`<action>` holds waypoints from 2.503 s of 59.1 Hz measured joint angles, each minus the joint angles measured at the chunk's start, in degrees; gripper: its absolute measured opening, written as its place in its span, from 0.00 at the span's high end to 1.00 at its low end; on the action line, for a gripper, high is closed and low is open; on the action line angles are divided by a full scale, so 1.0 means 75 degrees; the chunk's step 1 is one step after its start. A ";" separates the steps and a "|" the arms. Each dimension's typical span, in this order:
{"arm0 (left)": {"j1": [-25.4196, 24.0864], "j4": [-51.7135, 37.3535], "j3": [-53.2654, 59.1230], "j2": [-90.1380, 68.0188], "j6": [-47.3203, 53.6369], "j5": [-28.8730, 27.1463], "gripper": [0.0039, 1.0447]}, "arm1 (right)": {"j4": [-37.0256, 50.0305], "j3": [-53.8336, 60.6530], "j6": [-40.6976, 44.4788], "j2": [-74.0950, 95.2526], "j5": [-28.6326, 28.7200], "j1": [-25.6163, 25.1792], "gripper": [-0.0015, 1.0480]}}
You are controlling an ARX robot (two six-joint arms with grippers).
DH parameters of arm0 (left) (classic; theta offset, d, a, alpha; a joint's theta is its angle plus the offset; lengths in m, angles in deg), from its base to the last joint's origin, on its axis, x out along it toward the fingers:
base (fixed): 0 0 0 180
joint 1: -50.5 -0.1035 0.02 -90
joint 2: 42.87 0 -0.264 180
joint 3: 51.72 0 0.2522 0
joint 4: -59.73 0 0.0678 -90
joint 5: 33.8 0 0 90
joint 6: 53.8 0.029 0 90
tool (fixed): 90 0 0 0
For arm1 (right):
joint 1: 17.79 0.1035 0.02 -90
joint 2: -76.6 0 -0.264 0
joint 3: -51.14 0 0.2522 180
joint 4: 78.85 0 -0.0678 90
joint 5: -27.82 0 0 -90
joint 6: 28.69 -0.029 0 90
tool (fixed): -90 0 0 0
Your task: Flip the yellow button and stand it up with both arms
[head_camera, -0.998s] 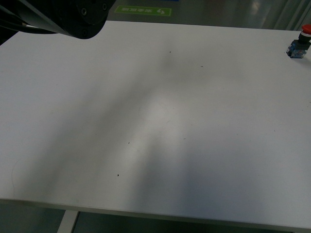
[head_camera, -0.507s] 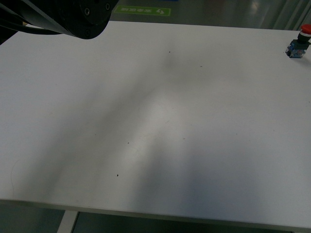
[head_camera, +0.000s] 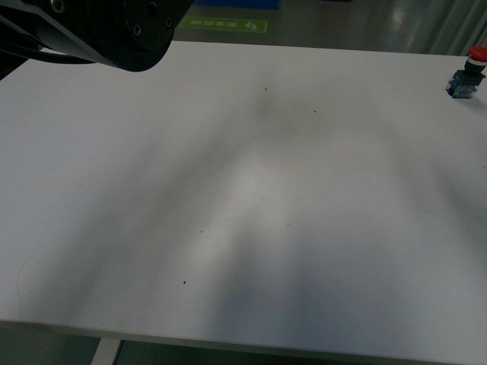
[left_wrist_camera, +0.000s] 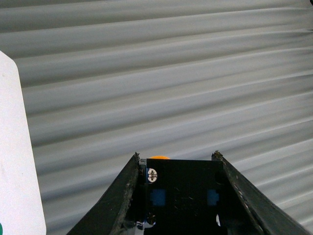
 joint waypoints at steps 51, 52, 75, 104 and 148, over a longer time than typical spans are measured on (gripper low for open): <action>0.0003 0.0000 0.0000 0.0000 -0.0006 0.0000 0.65 | -0.0822 -0.3025 -0.0388 0.2442 -0.0050 0.0562 0.07; 0.0003 0.0000 0.0000 0.0000 -0.0006 0.0000 0.65 | -0.0825 -0.3034 -0.0417 0.2445 -0.0009 0.0562 0.07; 0.0003 0.0000 0.0000 0.0000 -0.0009 0.0000 0.65 | -0.1201 -0.3217 -0.0627 0.2576 0.0061 0.0565 0.07; 0.0003 0.0000 0.0000 0.0000 -0.0012 0.0000 0.65 | -0.1338 -0.3410 -0.1072 0.2690 0.0087 0.0423 0.10; -0.0006 0.0009 0.0000 0.0000 -0.0050 -0.0009 0.39 | -0.1102 -0.3692 -0.1507 0.2923 0.0274 0.0376 0.69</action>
